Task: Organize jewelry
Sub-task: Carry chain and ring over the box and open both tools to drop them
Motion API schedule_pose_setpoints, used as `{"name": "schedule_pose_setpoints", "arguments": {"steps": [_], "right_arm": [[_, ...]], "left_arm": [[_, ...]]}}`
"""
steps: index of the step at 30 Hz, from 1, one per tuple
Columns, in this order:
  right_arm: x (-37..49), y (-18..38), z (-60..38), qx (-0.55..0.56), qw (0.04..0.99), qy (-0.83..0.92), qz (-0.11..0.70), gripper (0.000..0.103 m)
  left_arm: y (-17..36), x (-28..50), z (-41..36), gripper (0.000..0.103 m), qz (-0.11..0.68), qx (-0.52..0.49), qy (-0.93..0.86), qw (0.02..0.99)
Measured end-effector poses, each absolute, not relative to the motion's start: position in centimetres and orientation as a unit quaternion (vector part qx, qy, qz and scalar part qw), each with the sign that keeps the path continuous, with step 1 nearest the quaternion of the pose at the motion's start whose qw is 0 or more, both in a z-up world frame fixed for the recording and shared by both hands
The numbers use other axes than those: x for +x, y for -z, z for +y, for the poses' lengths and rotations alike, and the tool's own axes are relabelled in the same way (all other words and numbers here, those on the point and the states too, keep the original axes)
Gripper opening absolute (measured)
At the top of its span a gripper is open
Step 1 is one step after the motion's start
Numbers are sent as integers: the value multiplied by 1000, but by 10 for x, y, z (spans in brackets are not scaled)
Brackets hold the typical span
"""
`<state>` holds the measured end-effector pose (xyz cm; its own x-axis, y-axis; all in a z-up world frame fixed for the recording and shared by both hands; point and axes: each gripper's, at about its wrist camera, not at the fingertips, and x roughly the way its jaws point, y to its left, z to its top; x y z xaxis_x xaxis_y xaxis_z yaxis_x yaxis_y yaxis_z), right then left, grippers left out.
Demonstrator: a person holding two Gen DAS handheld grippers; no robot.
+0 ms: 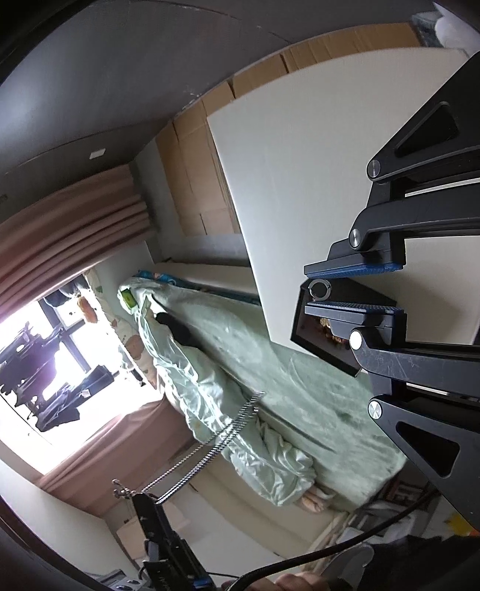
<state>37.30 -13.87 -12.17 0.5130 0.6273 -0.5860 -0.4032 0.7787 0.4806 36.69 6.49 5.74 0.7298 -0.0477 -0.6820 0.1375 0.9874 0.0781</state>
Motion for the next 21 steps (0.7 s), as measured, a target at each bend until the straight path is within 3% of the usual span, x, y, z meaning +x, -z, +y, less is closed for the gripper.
{"name": "schedule_pose_setpoints", "arguments": {"steps": [21], "right_arm": [[385, 136, -108, 122, 850, -302, 415, 14]], "left_arm": [[83, 411, 93, 18, 445, -7, 48, 894]]}}
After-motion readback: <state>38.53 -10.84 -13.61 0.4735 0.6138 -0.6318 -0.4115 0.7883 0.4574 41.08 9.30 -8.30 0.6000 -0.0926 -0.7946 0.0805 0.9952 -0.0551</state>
